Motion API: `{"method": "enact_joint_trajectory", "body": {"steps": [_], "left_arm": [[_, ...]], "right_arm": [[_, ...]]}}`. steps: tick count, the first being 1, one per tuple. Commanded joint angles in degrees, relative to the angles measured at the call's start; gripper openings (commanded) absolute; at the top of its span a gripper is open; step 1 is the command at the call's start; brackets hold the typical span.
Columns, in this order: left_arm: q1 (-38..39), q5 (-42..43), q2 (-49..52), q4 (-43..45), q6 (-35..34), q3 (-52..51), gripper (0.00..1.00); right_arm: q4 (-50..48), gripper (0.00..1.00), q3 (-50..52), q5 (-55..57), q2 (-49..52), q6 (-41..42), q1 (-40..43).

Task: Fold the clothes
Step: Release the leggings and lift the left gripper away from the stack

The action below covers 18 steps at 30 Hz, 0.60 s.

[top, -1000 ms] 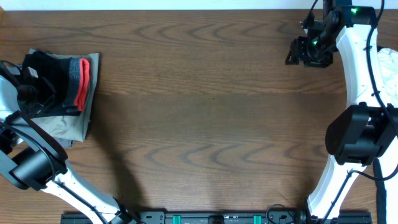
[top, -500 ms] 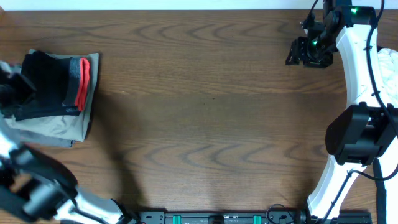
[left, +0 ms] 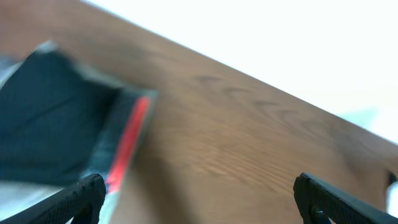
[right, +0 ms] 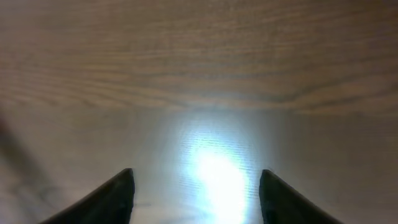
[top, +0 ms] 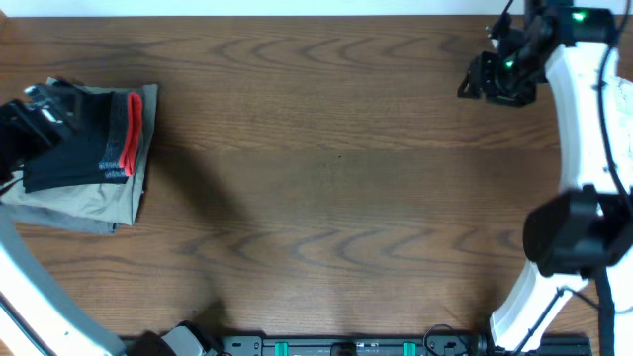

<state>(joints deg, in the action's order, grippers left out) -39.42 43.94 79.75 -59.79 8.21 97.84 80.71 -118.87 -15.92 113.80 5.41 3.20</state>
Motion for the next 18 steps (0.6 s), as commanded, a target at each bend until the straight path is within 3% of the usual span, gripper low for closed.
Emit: {"method": "enact_joint_trajectory", "body": {"steps": [1,8,14,18], "left_arm": [[4.9,6.6,-3.1,-0.2,4.2,0.3,0.98],[21.1,4.9,-5.7,-0.2,5.1,0.3,0.98],[32.9,-10.8,-7.0,-0.8,4.7,0.3,0.98],[34.8,-13.2,-9.5,-0.9,4.0,0.3,0.98]], "right_arm": [[2.6,0.99,-0.3,-0.3,-6.8,-1.4,-0.7],[9.4,0.99,-0.3,3.8,-13.6,-1.7,-0.7],[11.3,0.99,-0.3,3.7,-18.5,-1.6,-0.7],[12.2,0.99,-0.3,3.7,-22.5,-1.6,-1.9]]}}
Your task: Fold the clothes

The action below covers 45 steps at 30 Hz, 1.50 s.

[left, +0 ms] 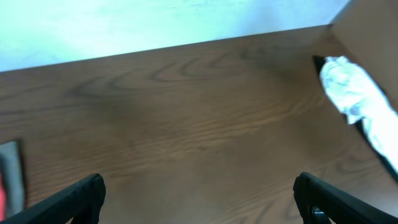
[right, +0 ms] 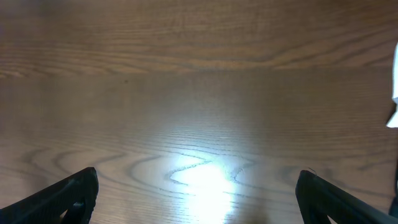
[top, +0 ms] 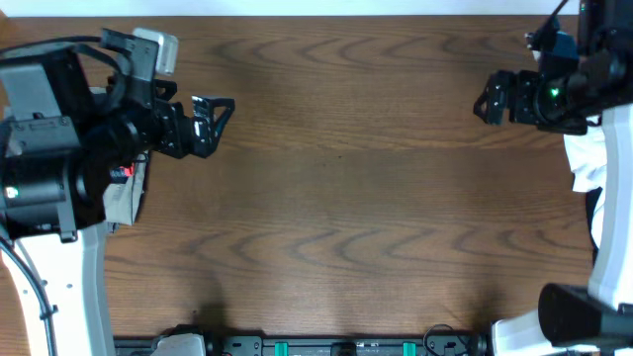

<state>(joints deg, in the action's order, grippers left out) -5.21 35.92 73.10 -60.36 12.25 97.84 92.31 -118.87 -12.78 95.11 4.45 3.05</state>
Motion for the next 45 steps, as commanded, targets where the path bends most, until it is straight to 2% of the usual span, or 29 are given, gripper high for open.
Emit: {"method": "enact_joint_trajectory", "body": {"steps": [1,6,14,17,20,25,29,45], "left_arm": [[0.6,-6.0,-3.6,-0.5,-0.5,0.3,0.98],[0.6,-17.7,-9.2,-2.6,-4.2,-0.3,0.98],[0.6,-18.2,-24.1,3.3,-4.8,-9.5,0.98],[0.6,-18.3,-29.3,8.2,-5.7,-16.0,0.98],[0.6,-18.7,-32.5,11.2,-5.7,-21.3,0.98],[0.6,-18.7,-32.3,11.4,-5.7,-24.2,0.98],[0.6,-18.7,-31.6,10.4,-5.7,-24.4,0.98],[0.6,-18.6,-31.5,10.3,-5.7,-24.4,0.98]], "right_arm": [[0.9,0.99,-0.3,0.7,-4.8,-0.7,-2.2],[2.3,0.99,-0.3,3.2,-9.5,-0.6,-4.9],[4.2,0.99,1.5,8.5,-18.1,3.2,-8.9],[2.8,0.99,5.9,11.4,-23.2,5.3,-9.8],[-2.9,0.99,12.7,13.5,-29.2,5.4,-9.9],[-12.4,0.99,22.1,14.1,-37.2,5.4,-9.9],[-16.3,0.99,25.7,14.1,-39.6,5.4,-9.9],[-16.6,0.99,26.3,14.3,-38.6,5.4,-9.9]]}}
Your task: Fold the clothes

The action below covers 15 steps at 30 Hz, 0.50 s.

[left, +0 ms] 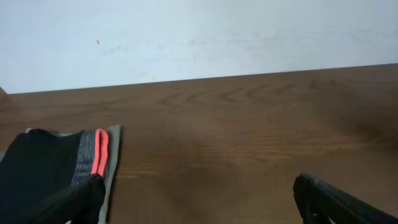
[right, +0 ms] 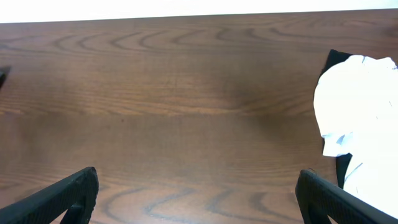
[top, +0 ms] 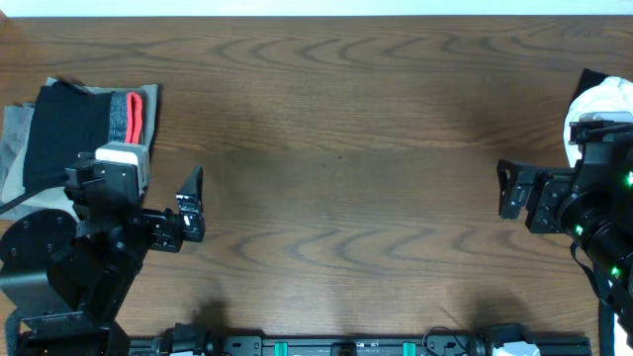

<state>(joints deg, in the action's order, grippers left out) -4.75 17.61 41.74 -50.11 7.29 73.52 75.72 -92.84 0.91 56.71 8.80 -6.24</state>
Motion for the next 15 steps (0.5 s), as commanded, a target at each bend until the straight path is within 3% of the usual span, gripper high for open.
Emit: {"method": "enact_joint_trajectory", "body": {"steps": [1,15], "left_arm": [[0.1,-0.3,-0.2,0.0,-0.7,-0.1,0.98],[0.1,-0.3,-0.2,0.0,-0.7,-0.1,0.98]], "right_arm": [[0.1,0.99,0.3,0.6,-0.2,1.0,-0.6],[3.9,0.99,0.3,0.7,-0.2,1.0,-0.6]]}}
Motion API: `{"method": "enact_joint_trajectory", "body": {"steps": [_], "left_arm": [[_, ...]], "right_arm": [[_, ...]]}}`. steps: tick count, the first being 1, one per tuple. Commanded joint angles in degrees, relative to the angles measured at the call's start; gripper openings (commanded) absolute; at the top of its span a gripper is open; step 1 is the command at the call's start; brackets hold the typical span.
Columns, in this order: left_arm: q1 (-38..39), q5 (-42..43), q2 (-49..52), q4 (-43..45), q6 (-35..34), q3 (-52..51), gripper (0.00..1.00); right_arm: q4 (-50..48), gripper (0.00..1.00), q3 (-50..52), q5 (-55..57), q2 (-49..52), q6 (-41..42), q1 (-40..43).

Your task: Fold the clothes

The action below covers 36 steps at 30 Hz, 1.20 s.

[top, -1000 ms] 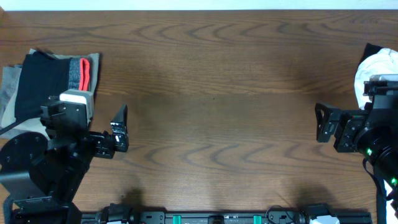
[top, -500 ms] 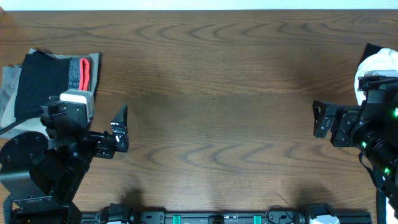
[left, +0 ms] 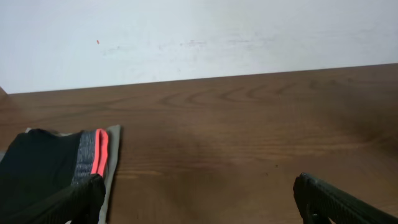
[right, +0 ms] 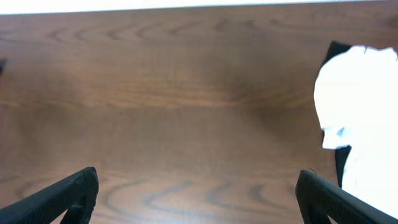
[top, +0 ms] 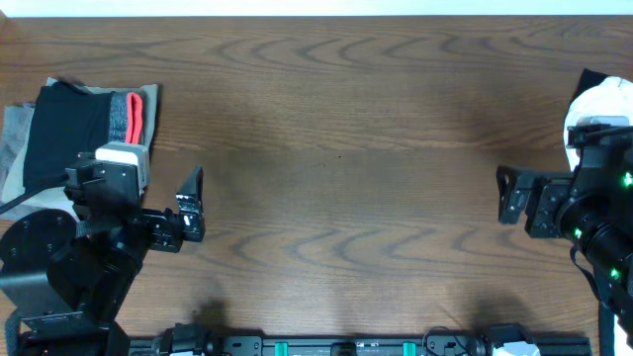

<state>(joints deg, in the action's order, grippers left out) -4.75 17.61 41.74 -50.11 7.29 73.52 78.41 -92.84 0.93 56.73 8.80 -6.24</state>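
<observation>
A folded stack lies at the far left: a black garment with a red and grey waistband (top: 94, 121) on top of a grey-olive garment (top: 12, 129). The left wrist view shows the black garment (left: 43, 171) at lower left. My left gripper (top: 195, 206) hangs open just right of the stack, nearer the front edge, holding nothing. A crumpled white garment (top: 591, 107) lies at the right edge over something black, and the right wrist view shows the white garment (right: 357, 106) as well. My right gripper (top: 507, 196) is open and empty, left of it.
The brown wooden table (top: 336, 148) stretches between the two arms. A white wall (left: 199, 37) rises behind its far edge. The arm bases stand at the near left and near right corners.
Almost nothing has changed. The right wrist view has shifted slightly, with the table's far edge now higher in it. Both grippers stay open and empty in the same places.
My left gripper was open at the folded stack on the far left, and my right gripper was at the back right. Then the left arm stood over the stack with its gripper pointing right. Afterwards both arms were back at the near side, open, and they remain there.
</observation>
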Motion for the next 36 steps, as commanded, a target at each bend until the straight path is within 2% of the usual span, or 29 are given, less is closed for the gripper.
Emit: {"method": "enact_joint_trajectory", "body": {"steps": [1,8,12,19,29,36], "left_arm": [[0.1,-0.3,-0.2,0.0,-0.7,-0.1,0.98],[0.1,-0.3,-0.2,0.0,-0.7,-0.1,0.98],[0.1,-0.3,-0.2,0.0,-0.7,-0.1,0.98],[0.1,-0.3,-0.2,0.0,-0.7,-0.1,0.98],[0.1,-0.3,-0.2,0.0,-0.7,-0.1,0.98],[0.1,-0.3,-0.2,0.0,-0.7,-0.1,0.98]], "right_arm": [[2.4,0.99,0.3,0.7,-0.2,0.9,-0.6],[4.9,0.99,1.6,1.2,-0.4,0.8,-0.5],[0.8,0.99,6.5,2.1,-2.3,0.0,-0.5],[-12.7,0.99,26.8,2.1,-14.3,-1.8,-0.5],[-40.6,0.99,60.5,1.8,-36.2,-1.8,-0.5],[-54.9,0.99,76.0,1.1,-46.7,-1.6,-0.5]]}}
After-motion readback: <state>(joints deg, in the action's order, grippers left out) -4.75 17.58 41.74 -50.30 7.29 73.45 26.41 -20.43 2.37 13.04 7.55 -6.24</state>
